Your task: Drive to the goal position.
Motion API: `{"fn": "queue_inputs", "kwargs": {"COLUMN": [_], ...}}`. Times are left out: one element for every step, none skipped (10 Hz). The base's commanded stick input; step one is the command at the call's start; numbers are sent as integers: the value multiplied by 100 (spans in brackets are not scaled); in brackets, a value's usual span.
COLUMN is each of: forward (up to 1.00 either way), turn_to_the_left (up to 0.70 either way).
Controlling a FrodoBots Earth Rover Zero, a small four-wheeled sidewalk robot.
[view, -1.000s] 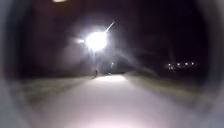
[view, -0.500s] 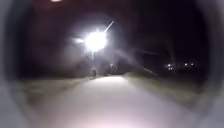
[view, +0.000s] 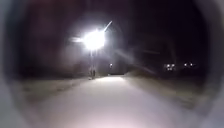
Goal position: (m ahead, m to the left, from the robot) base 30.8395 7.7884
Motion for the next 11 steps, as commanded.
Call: {"fn": "queue_inputs", "kwargs": {"forward": [70, 70, 70, 70, 70, 70, 70, 70, 70, 70, 70], "turn_to_the_left": [0, 0, 0, 0, 0, 0, 0, 0, 6, 14, 8]}}
